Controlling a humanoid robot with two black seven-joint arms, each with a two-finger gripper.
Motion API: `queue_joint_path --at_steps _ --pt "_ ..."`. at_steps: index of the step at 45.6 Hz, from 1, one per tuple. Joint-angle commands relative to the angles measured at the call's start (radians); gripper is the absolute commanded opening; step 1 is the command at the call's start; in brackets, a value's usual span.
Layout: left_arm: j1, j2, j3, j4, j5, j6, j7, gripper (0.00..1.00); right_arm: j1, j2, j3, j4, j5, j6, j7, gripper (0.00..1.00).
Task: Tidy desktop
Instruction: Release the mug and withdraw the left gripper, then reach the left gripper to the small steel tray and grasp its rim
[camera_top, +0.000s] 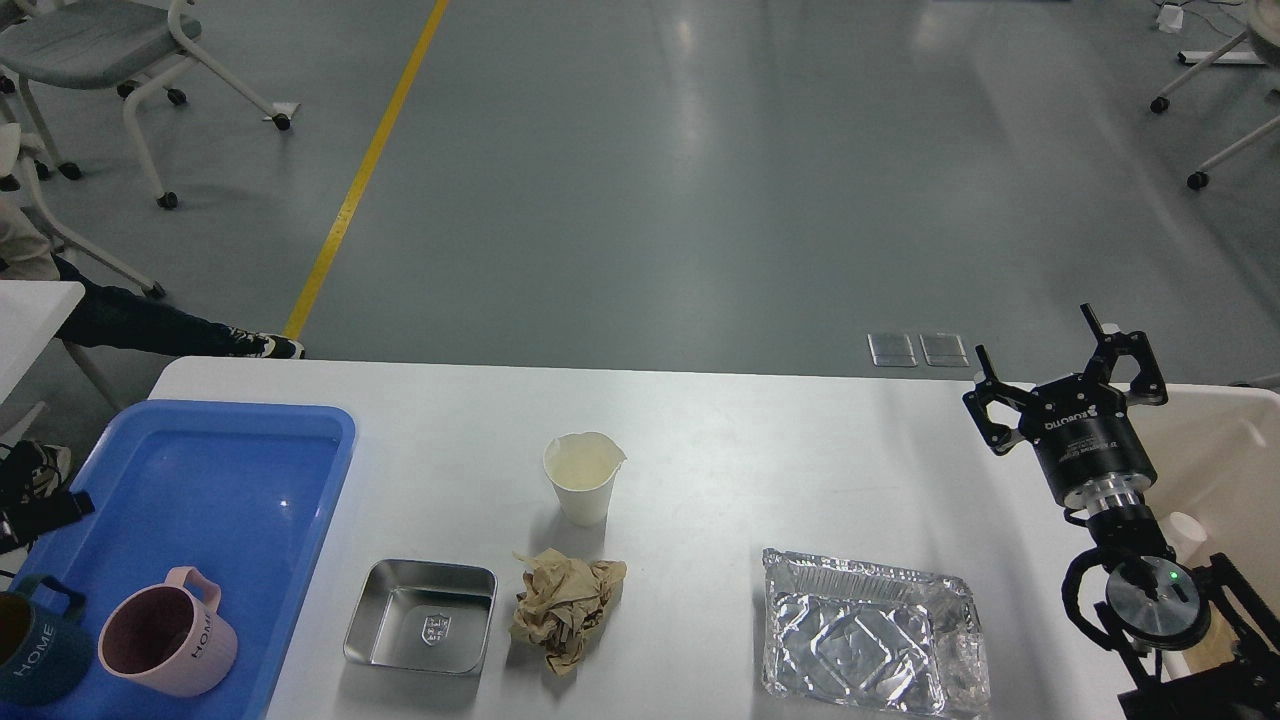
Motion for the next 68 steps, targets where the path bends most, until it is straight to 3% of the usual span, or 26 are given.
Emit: queue_joint_path --at_steps 1,12,31,37,47,60,68 --pt "-0.065 0.022 -0.083 -0.042 -0.002 0.001 0.001 0.89 0.0 0.0 0.0 -0.001 0.0 -0.003 0.0 1.0" --pt "-0.071 0.108 -0.173 -0.259 0.001 0.001 0.013 0.89 0.014 -0.012 -0.043 0.001 0.0 -0.003 0.0 1.0" --pt "-0.049 0.156 -0.155 -0.253 0.0 -0.003 0.01 0.89 0.017 -0.014 -0.049 0.001 0.0 -0.006 0.0 1.0" --pt "-0.025 0.053 -0.149 -0.182 -0.002 -0.022 0.016 0.89 0.015 -0.015 -0.052 0.001 0.0 -0.006 0.0 1.0" --pt "0.014 -0.284 -0.135 0.06 0.01 -0.126 0.033 0.89 0.014 -0.024 -0.058 0.01 0.0 -0.008 0.0 1.0" --pt "-0.02 -0.44 -0.008 0.074 0.099 -0.187 0.103 0.89 0.015 -0.021 -0.06 0.012 0.0 -0.008 0.002 1.0" --pt "-0.02 -0.492 0.041 0.079 0.158 -0.195 0.107 0.89 0.017 -0.02 -0.061 0.012 0.0 -0.008 0.0 1.0"
